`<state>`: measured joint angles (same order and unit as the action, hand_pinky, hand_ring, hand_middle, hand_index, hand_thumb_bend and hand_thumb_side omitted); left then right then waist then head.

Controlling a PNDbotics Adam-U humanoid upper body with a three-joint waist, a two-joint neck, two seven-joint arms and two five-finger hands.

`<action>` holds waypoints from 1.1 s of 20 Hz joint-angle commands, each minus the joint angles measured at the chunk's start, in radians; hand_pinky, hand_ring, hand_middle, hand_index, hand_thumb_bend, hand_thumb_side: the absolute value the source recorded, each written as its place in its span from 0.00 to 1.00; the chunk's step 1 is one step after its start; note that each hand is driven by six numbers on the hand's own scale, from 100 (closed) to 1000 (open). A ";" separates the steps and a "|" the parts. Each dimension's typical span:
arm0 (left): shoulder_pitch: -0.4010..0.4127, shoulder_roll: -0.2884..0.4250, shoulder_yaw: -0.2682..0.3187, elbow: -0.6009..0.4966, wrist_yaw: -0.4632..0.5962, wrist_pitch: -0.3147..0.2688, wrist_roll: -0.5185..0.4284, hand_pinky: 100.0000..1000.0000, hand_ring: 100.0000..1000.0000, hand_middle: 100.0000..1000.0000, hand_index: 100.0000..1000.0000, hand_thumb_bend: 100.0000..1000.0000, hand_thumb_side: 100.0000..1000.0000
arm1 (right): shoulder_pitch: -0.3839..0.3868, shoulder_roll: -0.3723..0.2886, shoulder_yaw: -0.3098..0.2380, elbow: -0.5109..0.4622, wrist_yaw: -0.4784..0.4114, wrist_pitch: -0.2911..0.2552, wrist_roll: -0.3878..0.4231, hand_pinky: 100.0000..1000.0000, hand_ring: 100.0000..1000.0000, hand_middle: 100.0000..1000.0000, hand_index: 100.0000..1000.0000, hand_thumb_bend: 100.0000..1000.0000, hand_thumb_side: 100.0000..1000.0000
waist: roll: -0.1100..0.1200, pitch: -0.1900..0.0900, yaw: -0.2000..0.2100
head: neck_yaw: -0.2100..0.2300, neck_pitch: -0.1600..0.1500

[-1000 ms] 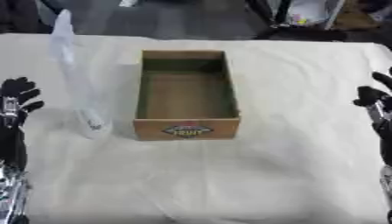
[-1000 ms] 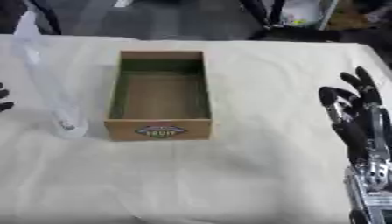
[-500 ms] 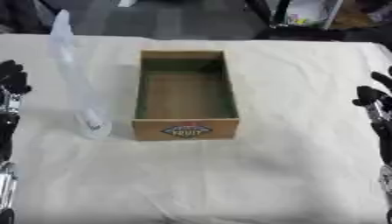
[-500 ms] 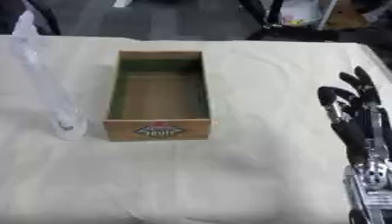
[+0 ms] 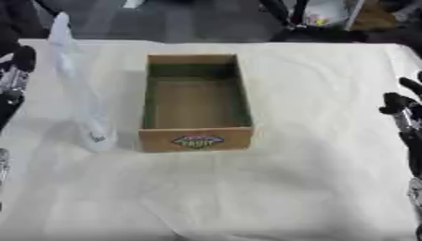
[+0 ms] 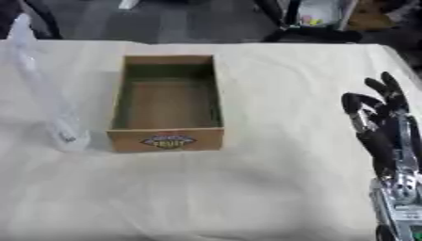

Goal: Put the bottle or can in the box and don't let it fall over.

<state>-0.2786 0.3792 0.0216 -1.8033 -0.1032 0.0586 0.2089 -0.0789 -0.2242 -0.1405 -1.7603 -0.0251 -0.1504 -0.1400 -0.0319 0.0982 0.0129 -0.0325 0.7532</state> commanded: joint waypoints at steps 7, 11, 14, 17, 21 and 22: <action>-0.046 0.041 -0.051 0.023 -0.026 0.040 -0.022 0.75 0.82 0.74 0.85 0.50 0.59 | -0.006 -0.014 0.002 -0.018 -0.002 -0.002 0.005 0.64 0.74 0.85 1.00 0.59 0.52 | 0.004 -0.012 -0.003 | 0.001 -0.007; -0.064 0.034 -0.066 0.057 -0.020 0.043 0.005 0.75 0.82 0.74 0.85 0.50 0.59 | -0.007 -0.013 0.002 -0.017 -0.001 -0.001 0.006 0.64 0.74 0.85 1.00 0.59 0.52 | 0.003 -0.013 -0.002 | 0.000 -0.010; -0.078 0.030 -0.071 0.079 -0.023 0.042 0.020 0.75 0.82 0.74 0.85 0.50 0.59 | -0.007 -0.014 0.003 -0.016 0.000 -0.001 0.006 0.64 0.74 0.85 1.00 0.59 0.52 | 0.001 -0.014 -0.002 | 0.000 -0.011; -0.096 0.029 -0.075 0.097 -0.023 0.042 0.030 0.75 0.82 0.74 0.85 0.50 0.59 | -0.006 -0.014 0.003 -0.016 0.000 -0.001 0.006 0.64 0.74 0.85 1.00 0.59 0.52 | 0.002 -0.014 -0.002 | 0.000 -0.011; -0.126 0.034 -0.084 0.125 -0.018 0.037 0.023 0.75 0.82 0.74 0.85 0.50 0.59 | -0.007 -0.013 0.004 -0.015 0.000 0.000 0.008 0.64 0.74 0.85 1.00 0.59 0.52 | 0.001 -0.015 -0.002 | -0.001 -0.012; -0.133 0.035 -0.086 0.132 -0.016 0.036 0.020 0.75 0.82 0.74 0.85 0.49 0.60 | -0.007 -0.013 0.005 -0.015 0.000 0.000 0.008 0.64 0.74 0.85 1.00 0.59 0.52 | 0.001 -0.015 -0.003 | -0.001 -0.012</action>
<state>-0.3929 0.3924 -0.0643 -1.6674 -0.1213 0.0989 0.2311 -0.0789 -0.2242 -0.1345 -1.7602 -0.0251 -0.1493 -0.1333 -0.0324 0.0972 0.0114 -0.0322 0.7532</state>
